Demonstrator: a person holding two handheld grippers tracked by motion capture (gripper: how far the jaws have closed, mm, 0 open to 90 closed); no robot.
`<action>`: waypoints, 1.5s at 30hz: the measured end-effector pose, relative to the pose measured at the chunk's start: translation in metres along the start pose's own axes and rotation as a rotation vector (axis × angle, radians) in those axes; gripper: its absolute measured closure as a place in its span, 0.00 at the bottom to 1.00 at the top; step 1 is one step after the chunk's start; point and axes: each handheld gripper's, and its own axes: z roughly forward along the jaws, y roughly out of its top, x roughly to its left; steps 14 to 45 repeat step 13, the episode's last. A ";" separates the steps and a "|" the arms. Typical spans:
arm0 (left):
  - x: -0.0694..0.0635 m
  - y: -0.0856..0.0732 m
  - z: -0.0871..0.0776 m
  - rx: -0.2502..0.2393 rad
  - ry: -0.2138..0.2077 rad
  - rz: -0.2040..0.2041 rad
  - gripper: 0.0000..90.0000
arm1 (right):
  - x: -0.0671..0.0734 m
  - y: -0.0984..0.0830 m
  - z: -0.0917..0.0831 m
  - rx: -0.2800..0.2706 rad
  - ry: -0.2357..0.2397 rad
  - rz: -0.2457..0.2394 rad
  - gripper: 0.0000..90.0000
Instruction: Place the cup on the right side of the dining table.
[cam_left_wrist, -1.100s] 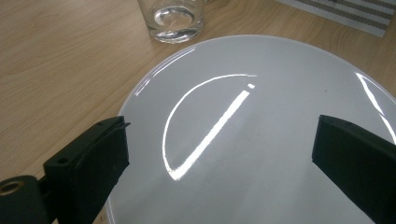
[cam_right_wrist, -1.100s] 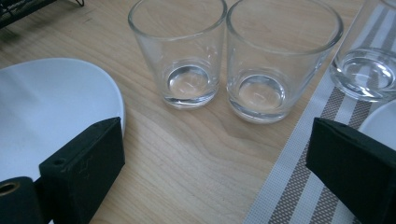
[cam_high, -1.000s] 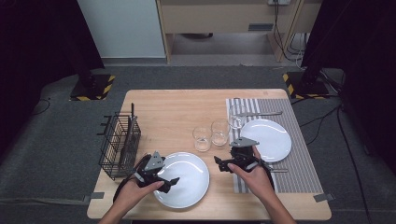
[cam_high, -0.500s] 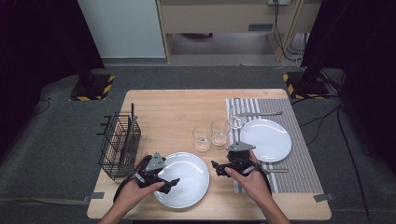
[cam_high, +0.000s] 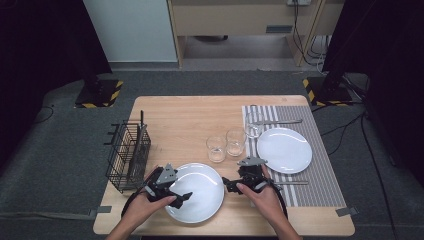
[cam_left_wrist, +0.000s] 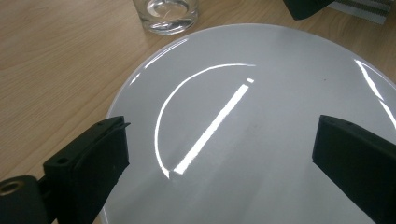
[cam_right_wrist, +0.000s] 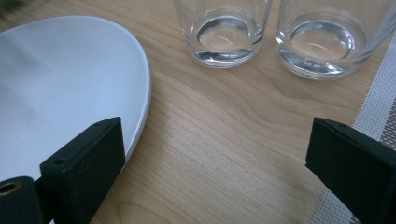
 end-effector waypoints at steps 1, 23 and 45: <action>0.000 0.000 0.000 0.001 0.001 0.000 0.03 | 0.000 0.000 0.000 0.000 0.001 0.005 0.05; -0.002 -0.003 0.000 0.009 -0.001 0.009 0.03 | -0.001 -0.009 0.003 -0.002 -0.021 0.013 0.06; -0.002 -0.003 0.000 0.009 -0.001 0.009 0.03 | -0.001 -0.009 0.003 -0.002 -0.021 0.013 0.06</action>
